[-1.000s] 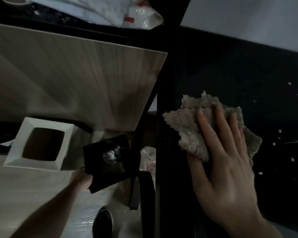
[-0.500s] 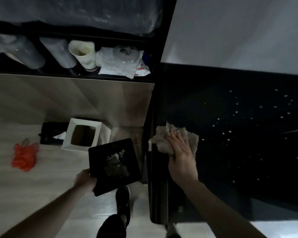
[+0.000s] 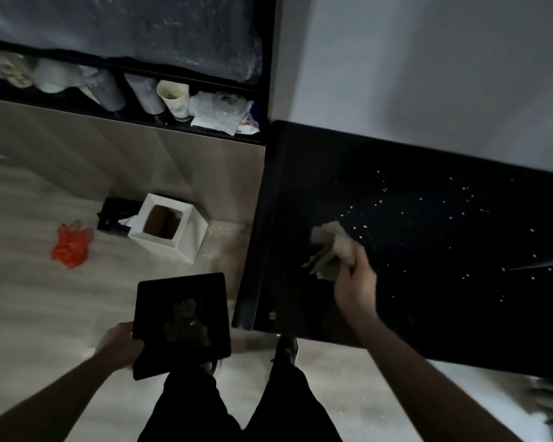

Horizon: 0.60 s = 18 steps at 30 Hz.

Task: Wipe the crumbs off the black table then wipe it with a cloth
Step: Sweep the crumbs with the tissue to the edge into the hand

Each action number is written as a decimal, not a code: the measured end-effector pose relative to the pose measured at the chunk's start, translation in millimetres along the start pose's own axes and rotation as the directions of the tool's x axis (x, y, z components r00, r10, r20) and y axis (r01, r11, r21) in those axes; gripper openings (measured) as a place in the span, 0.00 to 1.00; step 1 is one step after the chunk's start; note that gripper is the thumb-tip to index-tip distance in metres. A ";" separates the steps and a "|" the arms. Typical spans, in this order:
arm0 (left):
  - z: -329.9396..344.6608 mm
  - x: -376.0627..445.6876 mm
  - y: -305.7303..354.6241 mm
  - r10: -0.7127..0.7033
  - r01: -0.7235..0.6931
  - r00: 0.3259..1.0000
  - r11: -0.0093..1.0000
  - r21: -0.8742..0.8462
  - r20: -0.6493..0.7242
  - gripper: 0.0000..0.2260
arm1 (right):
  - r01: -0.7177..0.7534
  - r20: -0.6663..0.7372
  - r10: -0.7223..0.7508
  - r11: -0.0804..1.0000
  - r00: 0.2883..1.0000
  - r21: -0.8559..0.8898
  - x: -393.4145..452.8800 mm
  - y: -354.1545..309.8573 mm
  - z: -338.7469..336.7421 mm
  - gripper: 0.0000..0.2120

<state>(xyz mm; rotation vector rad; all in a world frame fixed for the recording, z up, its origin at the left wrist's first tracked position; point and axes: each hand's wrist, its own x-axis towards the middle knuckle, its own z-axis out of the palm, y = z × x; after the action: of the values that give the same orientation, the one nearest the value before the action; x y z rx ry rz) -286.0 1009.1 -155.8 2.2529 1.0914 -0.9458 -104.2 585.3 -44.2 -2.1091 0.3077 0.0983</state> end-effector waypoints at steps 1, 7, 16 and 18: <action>7.2 -7.9 -6.1 -0.022 0.022 1.000 1.000 0.000 0.001 0.18 | 0.005 -0.008 -0.005 1.000 1.000 0.001 14.8 2.8 -11.0 0.21; 56.0 -50.0 -24.5 -0.095 0.095 0.995 0.995 -0.013 0.038 0.16 | 0.160 0.158 -0.111 0.924 0.981 -0.347 114.0 47.5 -21.9 0.25; 113.2 -83.2 -24.5 -0.145 0.149 0.976 0.989 -0.016 0.161 0.15 | 0.094 0.325 0.143 0.783 0.935 -0.615 113.3 72.6 32.2 0.39; 122.5 -84.8 -16.7 -0.139 0.144 0.971 0.989 -0.014 0.194 0.16 | 0.070 0.268 0.138 0.764 0.953 -0.642 115.9 72.7 38.4 0.39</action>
<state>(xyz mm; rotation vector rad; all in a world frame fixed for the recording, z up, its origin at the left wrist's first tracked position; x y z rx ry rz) -384.2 897.4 -174.7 2.0334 1.1813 -1.1720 -9.0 560.5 -146.8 -2.7280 0.1309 0.6282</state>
